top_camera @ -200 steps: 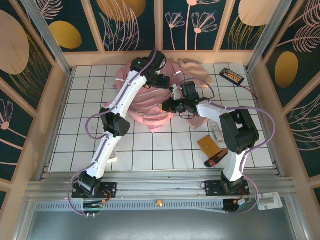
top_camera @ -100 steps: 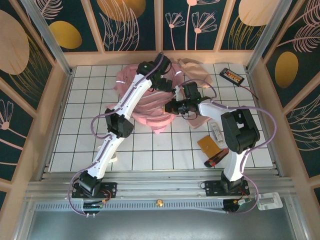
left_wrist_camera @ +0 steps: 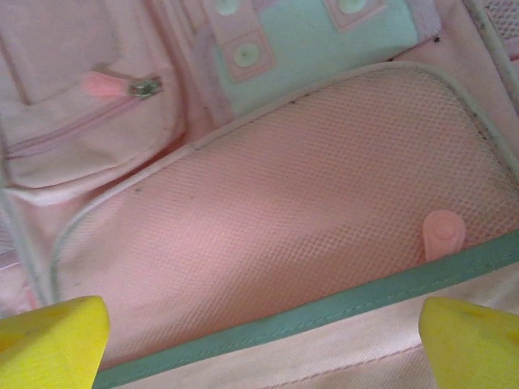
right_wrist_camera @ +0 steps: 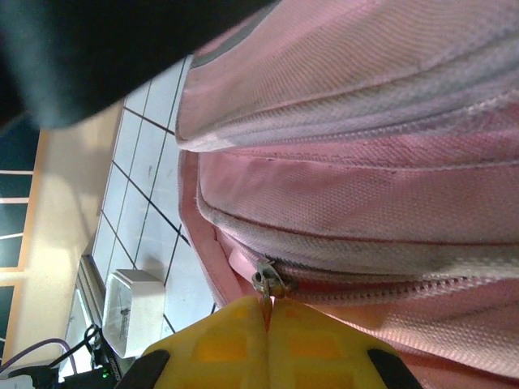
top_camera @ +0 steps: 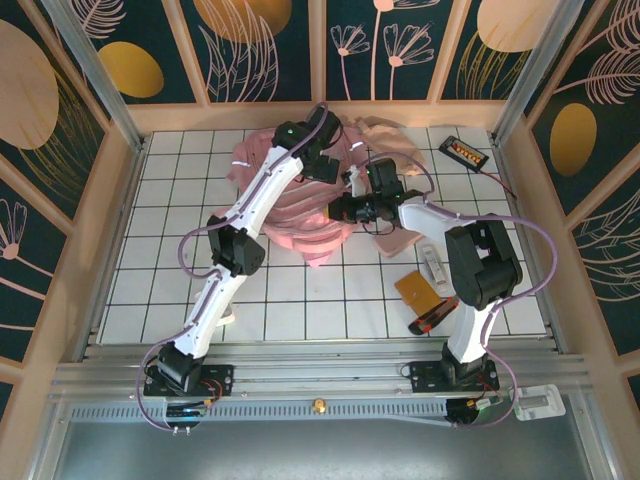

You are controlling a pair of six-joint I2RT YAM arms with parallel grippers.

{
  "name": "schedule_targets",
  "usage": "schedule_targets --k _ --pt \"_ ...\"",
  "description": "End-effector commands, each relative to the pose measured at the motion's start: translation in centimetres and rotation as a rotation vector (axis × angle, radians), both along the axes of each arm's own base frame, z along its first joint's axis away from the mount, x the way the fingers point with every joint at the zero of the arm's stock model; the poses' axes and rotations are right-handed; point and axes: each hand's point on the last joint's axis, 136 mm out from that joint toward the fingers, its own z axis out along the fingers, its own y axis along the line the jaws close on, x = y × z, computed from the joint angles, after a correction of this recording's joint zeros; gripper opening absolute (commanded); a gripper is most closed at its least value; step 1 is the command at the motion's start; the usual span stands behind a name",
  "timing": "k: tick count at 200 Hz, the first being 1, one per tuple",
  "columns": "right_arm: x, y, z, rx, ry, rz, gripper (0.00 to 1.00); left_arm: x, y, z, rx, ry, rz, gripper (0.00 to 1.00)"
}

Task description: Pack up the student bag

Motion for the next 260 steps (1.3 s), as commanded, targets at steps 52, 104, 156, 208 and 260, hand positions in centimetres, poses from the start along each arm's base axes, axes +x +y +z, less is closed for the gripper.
schedule_targets --k 52,104,156,208,260 --pt "1.0 0.9 5.1 0.054 -0.098 0.054 0.0 -8.1 11.3 3.7 0.23 -0.094 0.043 0.99" --pt "0.6 2.8 4.3 0.031 -0.079 0.095 0.0 -6.1 4.1 2.9 -0.014 -0.201 -0.37 0.98" --pt "-0.1 3.9 5.0 -0.013 -0.079 0.092 0.0 -7.8 2.3 0.5 -0.132 -0.277 -0.711 0.85" --pt "-1.9 4.3 4.2 -0.061 -0.052 0.095 0.0 -7.4 4.9 -0.8 -0.122 -0.249 -0.755 0.88" --pt "-2.3 3.8 3.3 -0.085 -0.031 0.073 0.0 -8.7 6.2 2.4 -0.25 -0.302 -0.824 0.88"
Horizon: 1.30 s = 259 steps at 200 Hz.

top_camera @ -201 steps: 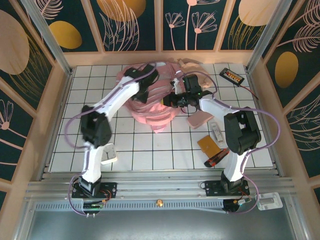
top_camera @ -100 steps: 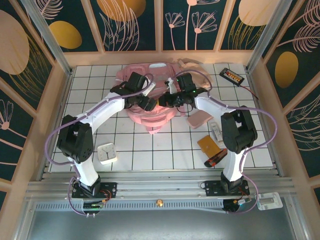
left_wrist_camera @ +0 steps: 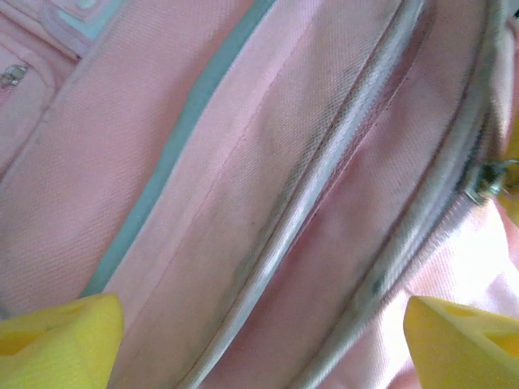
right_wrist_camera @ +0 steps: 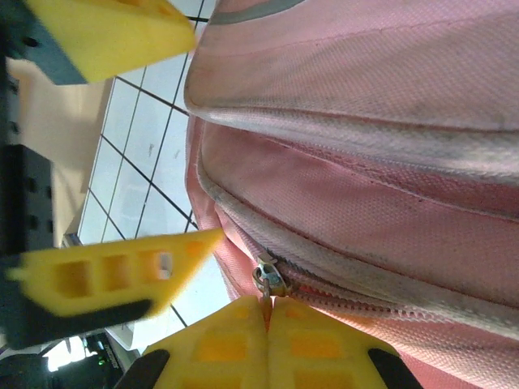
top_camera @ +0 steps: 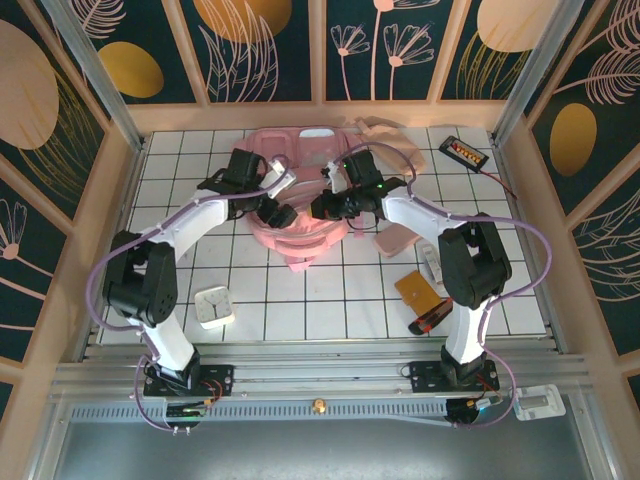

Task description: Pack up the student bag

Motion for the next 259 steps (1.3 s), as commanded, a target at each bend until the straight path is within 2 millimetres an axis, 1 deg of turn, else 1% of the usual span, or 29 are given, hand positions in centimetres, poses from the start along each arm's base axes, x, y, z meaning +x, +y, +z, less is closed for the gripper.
schedule_targets --k 1,20,34,46,54,56,59,76,87,96,119,142,166,181,196,207,217,236,246,254,259 --pt "-0.9 0.0 1.9 0.016 -0.028 0.011 0.0 -0.4 -0.6 4.1 -0.107 -0.084 -0.096 0.88" --pt "-0.8 0.1 1.7 0.012 -0.023 0.008 0.0 -0.4 -1.1 5.0 -0.139 -0.087 -0.123 0.88" --pt "-0.9 0.2 1.7 0.012 -0.021 0.01 0.0 -0.3 -1.3 5.0 -0.146 -0.083 -0.139 0.87" --pt "-0.8 0.3 1.8 0.011 -0.022 0.01 0.0 -0.1 -1.4 4.2 -0.139 -0.071 -0.144 0.86" --pt "-0.8 0.2 1.8 0.011 -0.022 0.009 0.0 -0.1 -1.5 4.3 -0.138 -0.074 -0.15 0.86" --pt "-0.7 0.2 1.9 0.011 -0.023 0.009 0.0 0.0 -1.6 3.4 -0.134 -0.054 -0.151 0.85" --pt "-0.8 0.3 1.9 0.011 -0.023 0.01 0.0 0.1 -1.6 3.0 -0.133 -0.044 -0.152 0.85" --pt "-0.8 0.3 2.1 0.011 -0.025 0.011 0.0 0.8 -1.7 2.1 -0.13 -0.035 -0.138 0.82" --pt "-0.8 0.2 2.0 0.009 -0.024 0.01 0.0 1.3 -1.6 1.6 -0.117 -0.033 -0.133 0.81" --pt "-0.9 0.3 2.1 0.01 -0.023 0.012 0.0 2.3 -1.3 1.3 -0.095 -0.041 -0.1 0.79" --pt "-1.1 0.2 2.0 0.006 -0.019 0.014 0.0 3.7 -1.5 0.6 -0.075 -0.038 -0.089 0.77" --pt "-1.1 0.2 2.0 0.004 -0.019 0.016 0.0 4.2 -2.2 0.2 -0.07 -0.029 -0.108 0.77" --pt "-0.9 0.2 1.9 0.002 -0.019 0.018 0.0 3.6 -3.0 -1.0 -0.053 -0.001 -0.159 0.77" --pt "-0.6 0.2 1.9 0.0 -0.023 0.02 0.0 2.3 -3.9 -2.0 -0.062 0.033 -0.217 0.77" --pt "-0.3 0.1 1.9 -0.004 -0.026 0.018 0.0 1.1 -4.3 -2.7 -0.066 0.062 -0.255 0.78" --pt "0.0 -0.1 1.9 -0.005 -0.028 0.013 0.0 0.8 -4.5 -3.3 -0.053 0.067 -0.26 0.78" --pt "0.0 -0.2 1.9 -0.006 -0.028 0.011 0.0 1.0 -4.5 -3.8 -0.04 0.073 -0.253 0.77" --pt "0.0 -0.2 1.9 -0.006 -0.027 0.014 0.0 2.0 -4.8 -4.3 -0.04 0.093 -0.237 0.66" --pt "-0.1 -0.2 1.9 -0.006 -0.025 0.015 0.0 2.5 -5.2 -4.4 -0.051 0.103 -0.231 0.58" --pt "-0.1 -0.2 2.0 -0.006 -0.027 0.016 0.0 2.8 -5.5 -4.3 -0.063 0.113 -0.232 0.47" --pt "-0.1 -0.1 2.0 -0.006 -0.028 0.018 0.0 2.9 -5.7 -4.5 -0.068 0.122 -0.232 0.37"
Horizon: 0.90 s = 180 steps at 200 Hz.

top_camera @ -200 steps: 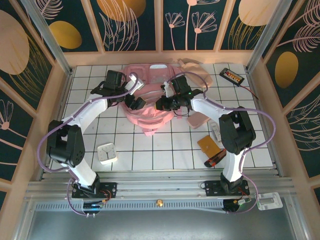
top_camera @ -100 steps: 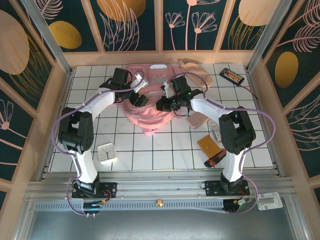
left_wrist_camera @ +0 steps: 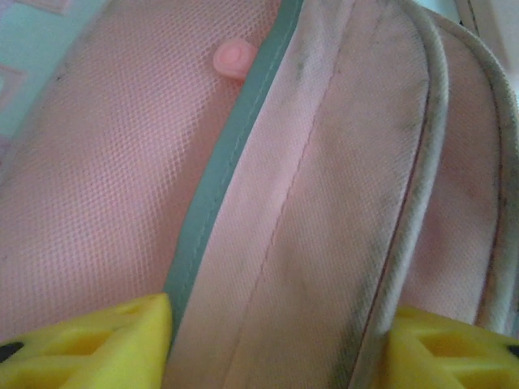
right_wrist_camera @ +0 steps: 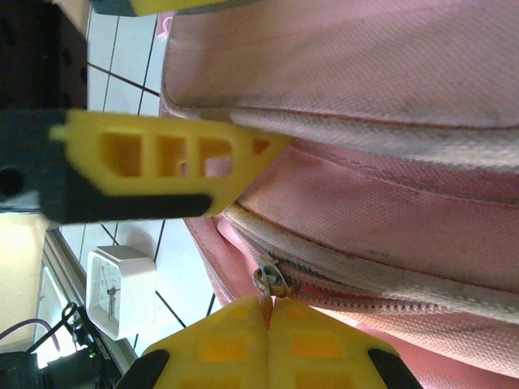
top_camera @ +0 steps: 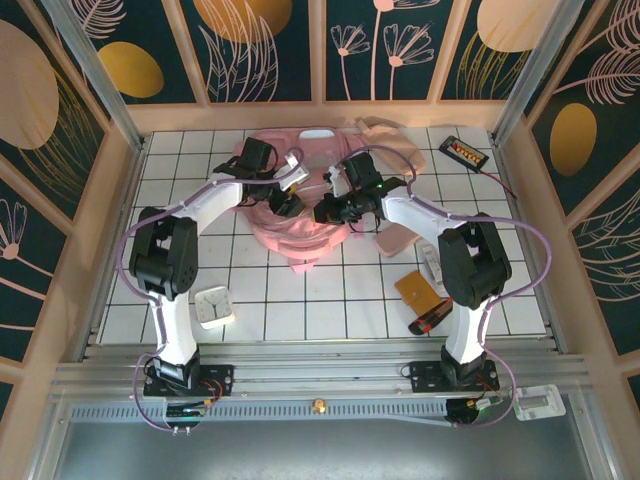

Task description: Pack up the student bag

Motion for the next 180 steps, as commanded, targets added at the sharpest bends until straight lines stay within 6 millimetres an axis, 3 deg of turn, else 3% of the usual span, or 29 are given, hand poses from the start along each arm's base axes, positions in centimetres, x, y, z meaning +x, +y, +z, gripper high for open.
schedule_targets --k 1,16,32,36,52,81,122,148,180 --pt "0.5 0.7 3.1 0.05 -0.074 0.035 0.0 0.0 -1.2 -1.4 -0.014 0.063 -0.026 0.35" --pt "0.5 0.6 3.1 0.048 -0.075 0.034 0.0 0.0 -1.5 -1.3 -0.031 0.088 -0.028 0.0" --pt "0.5 0.6 3.3 0.049 -0.078 0.034 0.0 -0.2 -1.8 -0.7 -0.059 0.106 -0.018 0.0" --pt "1.4 -0.5 3.3 0.048 -0.08 0.006 0.0 -0.2 -1.8 -0.4 -0.07 0.111 -0.015 0.0" --pt "1.9 -1.0 3.6 0.051 -0.087 -0.013 0.0 0.2 -2.0 1.1 -0.116 0.126 0.027 0.0" --pt "2.7 -1.6 4.1 0.058 -0.1 -0.049 0.0 2.9 -1.4 5.5 -0.233 0.153 0.167 0.0" --pt "2.7 -0.6 5.4 0.143 -0.091 -0.077 0.0 5.8 -1.3 10.7 -0.301 0.149 0.326 0.0" --pt "2.1 0.6 6.0 0.17 -0.083 -0.066 0.0 5.8 -0.8 11.0 -0.252 0.106 0.409 0.0" --pt "1.1 2.7 5.3 0.167 -0.046 -0.036 0.0 5.1 -2.3 10.2 -0.199 0.092 0.462 0.0"
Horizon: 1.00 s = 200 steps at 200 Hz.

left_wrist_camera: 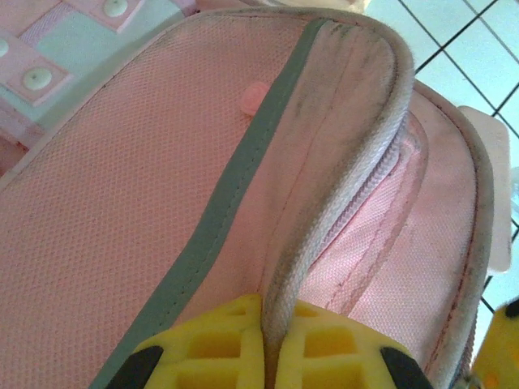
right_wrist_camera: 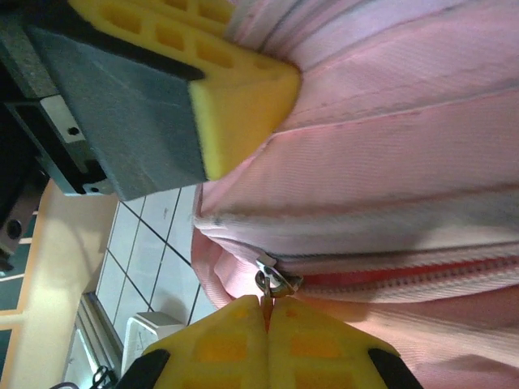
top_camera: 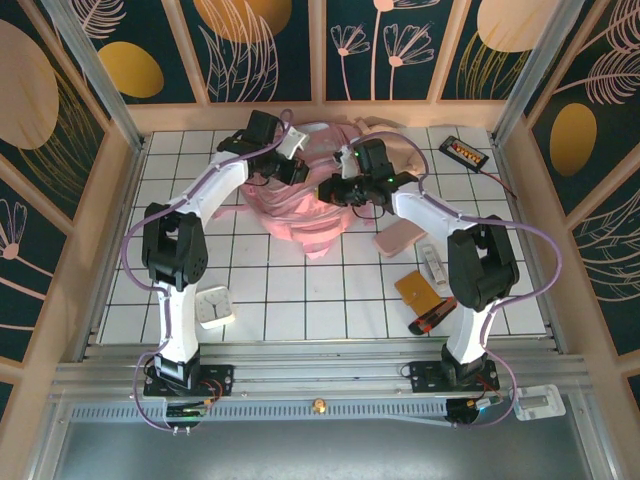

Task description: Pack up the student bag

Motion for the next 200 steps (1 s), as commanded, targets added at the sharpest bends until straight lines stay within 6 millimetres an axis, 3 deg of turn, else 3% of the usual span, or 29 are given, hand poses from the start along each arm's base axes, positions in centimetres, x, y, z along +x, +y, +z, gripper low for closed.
schedule_targets --k 1,28,49,81,119,131,153,177,200 --pt "-2.6 3.3 0.9 0.042 0.036 0.084 0.0 1.5 -0.6 4.4 -0.011 -0.115 0.132 0.0" --pt "-3.2 4.2 -0.8 -0.018 0.058 0.069 0.0 2.0 -1.8 6.3 -0.04 -0.143 0.184 0.0" --pt "-3.5 6.0 -0.6 0.022 0.027 0.073 0.0 1.9 -2.5 7.1 -0.06 -0.146 0.204 0.0" --pt "-3.6 9.2 1.1 0.073 -0.135 0.073 0.0 1.6 -2.7 7.2 -0.076 -0.125 0.237 0.0" --pt "-3.3 8.6 5.2 0.209 -0.525 -0.11 0.0 1.6 -2.7 7.7 -0.118 -0.096 0.284 0.0" --pt "-3.6 8.6 5.3 0.187 -0.639 -0.14 0.0 1.5 -2.7 7.8 -0.131 -0.084 0.296 0.0" --pt "-3.9 9.8 4.7 0.148 -0.71 -0.143 0.0 1.2 -2.8 7.6 -0.142 -0.065 0.307 0.0" --pt "-4.7 12.9 2.5 0.02 -0.774 -0.039 0.0 0.8 -2.7 7.7 -0.15 -0.059 0.3 0.0" --pt "-3.6 14.9 0.3 -0.084 -0.768 -0.001 0.0 0.2 -2.6 7.5 -0.146 -0.054 0.292 0.0"
